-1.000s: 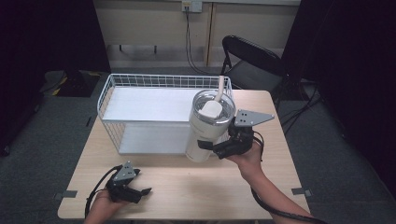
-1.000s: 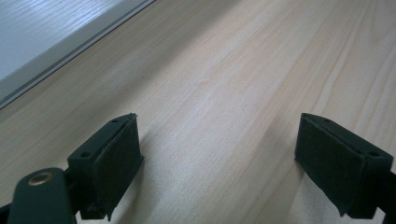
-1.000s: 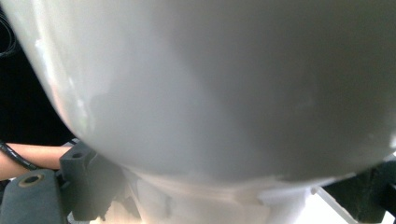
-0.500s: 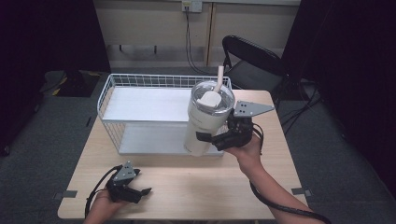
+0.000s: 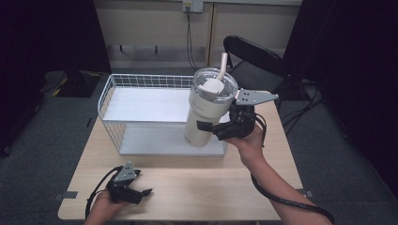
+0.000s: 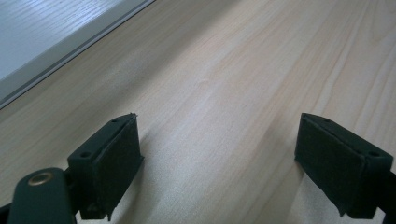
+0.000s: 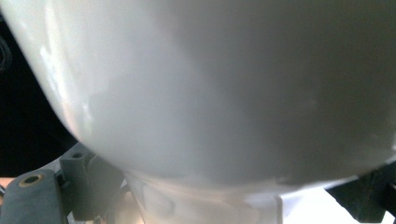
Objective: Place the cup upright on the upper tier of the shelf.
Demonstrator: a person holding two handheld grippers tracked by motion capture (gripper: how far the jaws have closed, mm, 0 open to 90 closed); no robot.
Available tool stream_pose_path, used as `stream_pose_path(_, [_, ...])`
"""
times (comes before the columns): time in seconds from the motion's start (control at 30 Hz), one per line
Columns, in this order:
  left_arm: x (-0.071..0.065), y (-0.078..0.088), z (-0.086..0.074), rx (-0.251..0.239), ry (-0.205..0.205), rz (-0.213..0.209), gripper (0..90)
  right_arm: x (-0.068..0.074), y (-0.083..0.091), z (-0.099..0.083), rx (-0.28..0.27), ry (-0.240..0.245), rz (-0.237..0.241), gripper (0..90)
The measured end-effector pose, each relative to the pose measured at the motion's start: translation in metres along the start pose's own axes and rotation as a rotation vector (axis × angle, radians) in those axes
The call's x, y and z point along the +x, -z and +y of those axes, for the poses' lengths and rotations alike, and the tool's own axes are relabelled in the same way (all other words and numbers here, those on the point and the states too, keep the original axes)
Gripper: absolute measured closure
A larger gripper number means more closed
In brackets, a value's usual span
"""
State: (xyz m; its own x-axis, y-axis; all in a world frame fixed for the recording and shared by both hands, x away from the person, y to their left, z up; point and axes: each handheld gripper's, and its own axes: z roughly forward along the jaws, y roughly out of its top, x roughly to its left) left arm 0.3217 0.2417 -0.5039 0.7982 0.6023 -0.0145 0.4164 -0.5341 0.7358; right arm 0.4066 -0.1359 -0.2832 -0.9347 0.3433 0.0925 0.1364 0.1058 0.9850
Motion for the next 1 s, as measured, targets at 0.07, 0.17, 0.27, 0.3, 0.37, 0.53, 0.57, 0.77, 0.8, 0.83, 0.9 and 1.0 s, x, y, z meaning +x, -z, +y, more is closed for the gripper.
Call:
stream_pose_path(0.07, [0.0,0.0,0.0,0.0,-0.001,0.0,13.6,-0.001,0.0,0.003,-0.003,-0.001,-0.004,10.2])
stream_pose_path(0.17, [0.0,0.0,0.0,0.0,0.0,0.0,13.6,-0.003,-0.001,0.007,-0.012,-0.005,-0.009,10.2])
stream_pose_path(0.27, [0.0,0.0,0.0,0.0,0.0,0.0,13.6,-0.004,-0.001,0.011,-0.013,-0.001,-0.013,10.2])
stream_pose_path(0.3, [0.0,0.0,0.0,0.0,0.0,0.0,13.6,-0.005,-0.001,0.013,-0.017,0.0,-0.015,10.2])
stream_pose_path(0.37, [0.0,0.0,0.0,-0.001,0.001,0.0,13.6,-0.006,-0.001,0.016,-0.018,-0.002,-0.019,10.2])
stream_pose_path(0.53, [0.0,0.0,0.0,0.003,0.0,-0.001,13.6,-0.009,-0.003,0.023,-0.016,-0.005,-0.03,10.2])
stream_pose_path(0.57, [0.0,0.0,0.0,0.003,-0.001,-0.001,13.6,-0.009,-0.003,0.024,-0.016,-0.002,-0.033,10.2])
stream_pose_path(0.77, [0.0,0.0,0.0,-0.002,0.004,-0.002,13.6,-0.012,-0.007,0.033,-0.014,0.01,-0.052,10.2])
stream_pose_path(0.8, [0.0,0.0,0.0,-0.002,0.004,-0.001,13.6,-0.012,-0.008,0.034,-0.017,0.011,-0.054,10.2])
stream_pose_path(0.83, [0.0,0.0,0.0,-0.001,-0.001,0.002,13.5,-0.013,-0.008,0.035,-0.019,0.009,-0.057,10.2])
stream_pose_path(0.9, [0.0,0.0,0.0,-0.001,-0.002,0.003,13.6,-0.015,-0.01,0.037,-0.025,0.009,-0.065,10.2])
stream_pose_path(1.0, [0.0,0.0,0.0,-0.001,-0.001,0.002,13.6,-0.017,-0.012,0.039,-0.022,0.011,-0.078,10.2])
